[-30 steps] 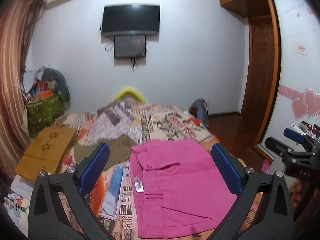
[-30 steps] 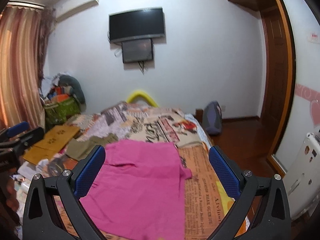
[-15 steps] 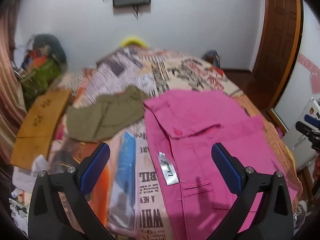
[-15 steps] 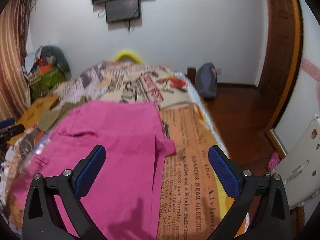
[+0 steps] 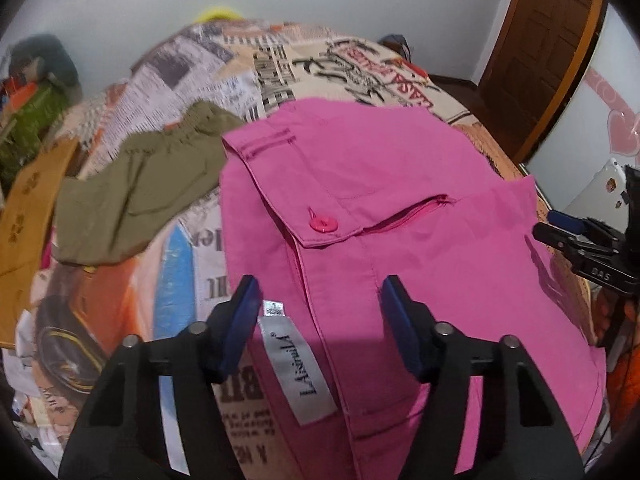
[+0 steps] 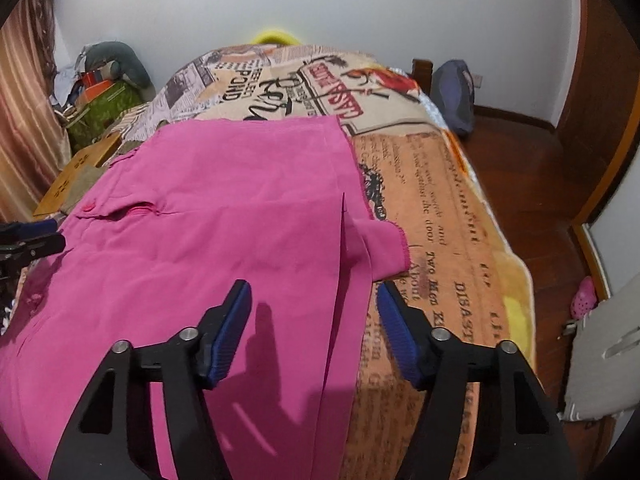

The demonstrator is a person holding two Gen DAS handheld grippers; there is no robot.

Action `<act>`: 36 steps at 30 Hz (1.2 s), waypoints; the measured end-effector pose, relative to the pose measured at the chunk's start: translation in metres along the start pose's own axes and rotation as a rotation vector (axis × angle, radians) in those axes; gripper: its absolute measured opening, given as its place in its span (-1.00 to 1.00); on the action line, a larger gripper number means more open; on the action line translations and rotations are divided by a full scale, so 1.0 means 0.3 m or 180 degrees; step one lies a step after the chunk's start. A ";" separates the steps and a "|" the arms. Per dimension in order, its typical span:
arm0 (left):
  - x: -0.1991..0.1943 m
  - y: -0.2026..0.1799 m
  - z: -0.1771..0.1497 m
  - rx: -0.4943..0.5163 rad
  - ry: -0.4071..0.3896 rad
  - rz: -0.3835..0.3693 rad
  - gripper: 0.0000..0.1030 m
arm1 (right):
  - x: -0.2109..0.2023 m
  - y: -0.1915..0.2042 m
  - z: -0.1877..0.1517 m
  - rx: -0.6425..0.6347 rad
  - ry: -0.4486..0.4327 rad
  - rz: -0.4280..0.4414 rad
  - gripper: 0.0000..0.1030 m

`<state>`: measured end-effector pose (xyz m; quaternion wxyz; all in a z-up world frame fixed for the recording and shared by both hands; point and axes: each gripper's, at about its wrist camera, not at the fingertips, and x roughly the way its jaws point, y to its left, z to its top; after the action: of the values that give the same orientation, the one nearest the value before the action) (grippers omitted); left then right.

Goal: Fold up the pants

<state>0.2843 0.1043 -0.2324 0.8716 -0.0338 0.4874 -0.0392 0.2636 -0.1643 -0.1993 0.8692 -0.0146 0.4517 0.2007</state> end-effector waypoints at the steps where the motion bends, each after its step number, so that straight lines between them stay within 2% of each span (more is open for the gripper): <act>1: 0.012 0.005 0.002 -0.0018 0.0028 -0.0028 -0.01 | 0.010 -0.003 0.005 0.0026 0.0023 0.0034 0.00; 3: 0.028 0.000 0.004 0.0016 0.0076 -0.0138 -0.52 | 0.027 -0.013 -0.001 0.0066 0.0066 0.0125 -0.22; 4: 0.033 -0.003 0.003 0.0023 0.0105 -0.0203 -0.52 | 0.037 -0.016 -0.002 0.0085 0.0086 0.0166 -0.26; 6: 0.039 -0.016 0.000 0.0072 0.0110 -0.0173 -0.52 | 0.047 -0.013 -0.005 0.0105 0.0111 0.0274 -0.49; 8: 0.037 -0.020 0.000 0.0094 0.0104 -0.0174 -0.56 | 0.046 -0.010 -0.006 0.0095 0.0100 0.0324 -0.59; 10: 0.036 -0.019 0.001 0.0107 0.0084 -0.0146 -0.75 | 0.039 -0.005 -0.005 0.0064 0.0059 0.0367 -0.75; 12: 0.030 -0.030 0.003 0.0200 0.0046 -0.0002 -0.93 | 0.039 -0.005 0.006 0.0043 0.0024 0.0353 -0.82; 13: 0.028 -0.039 0.004 0.0261 0.0021 0.0115 -0.95 | 0.041 -0.004 0.013 0.0014 0.0012 0.0323 -0.83; 17: 0.016 -0.083 0.003 0.0566 -0.0079 0.0448 -0.95 | 0.041 0.024 0.017 -0.0181 -0.0006 0.0190 -0.88; 19: 0.018 -0.090 -0.001 0.0640 -0.0090 0.0537 -0.94 | 0.045 0.038 0.009 -0.0274 0.0027 0.0117 -0.89; 23: 0.050 -0.053 -0.003 0.0479 0.0026 0.0435 -0.92 | 0.077 0.025 0.005 -0.0226 0.0208 0.0120 -0.89; 26: 0.037 -0.033 0.002 0.0353 0.0033 0.0320 -0.85 | 0.057 0.020 0.020 -0.0182 0.0217 0.0127 -0.86; 28: 0.010 -0.021 0.010 0.0275 0.0004 0.0313 -0.73 | 0.021 0.024 0.032 -0.0187 0.0163 0.0139 -0.83; 29: -0.006 -0.016 0.016 0.0265 -0.0030 0.0334 -0.61 | 0.004 0.026 0.038 -0.0193 0.0123 0.0124 -0.76; 32: -0.056 -0.007 0.044 0.0249 -0.0179 0.0391 -0.11 | -0.051 0.021 0.067 -0.0198 -0.0054 0.0074 -0.54; 33: -0.072 -0.006 0.055 0.0242 -0.0241 0.0394 -0.03 | -0.065 0.018 0.081 -0.0190 -0.0122 0.0069 -0.40; 36: -0.082 -0.008 0.097 0.0256 -0.0303 0.0383 0.00 | -0.084 0.006 0.122 -0.0181 -0.0314 -0.0016 -0.16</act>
<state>0.2961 0.1049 -0.1960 0.8953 0.0289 0.4446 -0.0046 0.2787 -0.1636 -0.1573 0.8901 -0.0304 0.4024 0.2117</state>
